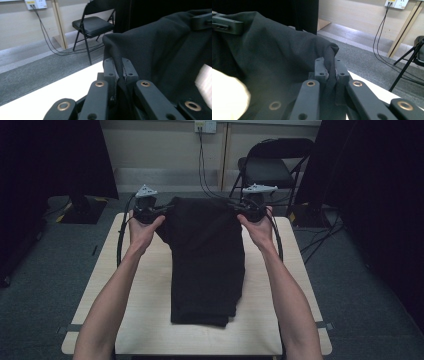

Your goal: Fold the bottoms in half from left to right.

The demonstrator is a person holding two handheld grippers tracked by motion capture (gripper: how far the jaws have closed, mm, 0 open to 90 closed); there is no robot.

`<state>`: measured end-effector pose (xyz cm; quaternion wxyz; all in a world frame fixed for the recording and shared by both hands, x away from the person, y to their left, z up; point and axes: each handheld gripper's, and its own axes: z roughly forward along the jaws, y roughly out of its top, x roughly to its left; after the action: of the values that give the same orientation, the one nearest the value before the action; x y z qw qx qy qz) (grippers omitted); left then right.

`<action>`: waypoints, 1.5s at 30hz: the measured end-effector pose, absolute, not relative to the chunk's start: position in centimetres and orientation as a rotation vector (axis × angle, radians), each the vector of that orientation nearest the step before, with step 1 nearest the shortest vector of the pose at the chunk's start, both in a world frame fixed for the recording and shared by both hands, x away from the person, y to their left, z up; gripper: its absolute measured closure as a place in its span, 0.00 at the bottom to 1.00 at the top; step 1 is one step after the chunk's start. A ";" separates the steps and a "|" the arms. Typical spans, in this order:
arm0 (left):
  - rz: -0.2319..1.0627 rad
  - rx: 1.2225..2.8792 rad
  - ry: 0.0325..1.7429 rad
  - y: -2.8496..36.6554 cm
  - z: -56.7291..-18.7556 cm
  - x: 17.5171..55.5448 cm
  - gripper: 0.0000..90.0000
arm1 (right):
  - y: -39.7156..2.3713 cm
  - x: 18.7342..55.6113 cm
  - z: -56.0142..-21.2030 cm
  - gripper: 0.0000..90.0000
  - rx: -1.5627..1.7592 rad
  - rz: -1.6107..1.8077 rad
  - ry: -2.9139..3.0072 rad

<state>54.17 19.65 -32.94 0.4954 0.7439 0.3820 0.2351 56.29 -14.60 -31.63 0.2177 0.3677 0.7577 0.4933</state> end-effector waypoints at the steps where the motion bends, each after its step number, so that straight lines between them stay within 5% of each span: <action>1: 0.561 1.822 0.926 19.7 -33.6 54.1 0.94 | -14.7 56.3 -32.0 0.94 1.028 1.373 2.096; 11: 0.472 1.808 0.873 20.1 -36.9 50.8 0.94 | -16.2 53.0 -36.1 0.94 1.009 1.408 2.160; 22: 0.452 1.859 0.736 19.9 -37.7 43.1 0.94 | -17.4 46.3 -37.7 0.93 0.947 1.521 2.205; 31: 0.290 1.924 0.729 20.1 -41.4 37.7 0.93 | -18.1 40.4 -40.9 0.92 0.937 1.475 2.321; 34: 0.201 2.022 0.707 20.4 -42.7 36.5 0.88 | -18.4 38.6 -42.9 0.89 0.952 1.422 2.382; 39: 0.196 1.994 0.716 21.1 -42.9 35.3 0.76 | -19.4 36.7 -44.1 0.63 0.959 1.389 2.410; 45: 0.275 1.983 0.734 20.0 -40.9 37.3 0.64 | -18.3 37.4 -42.7 0.64 0.918 1.375 2.385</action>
<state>37.28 20.00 -40.89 0.4835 0.8141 0.3012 0.1128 37.36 -18.34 -42.74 0.1195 0.3141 0.8160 0.4703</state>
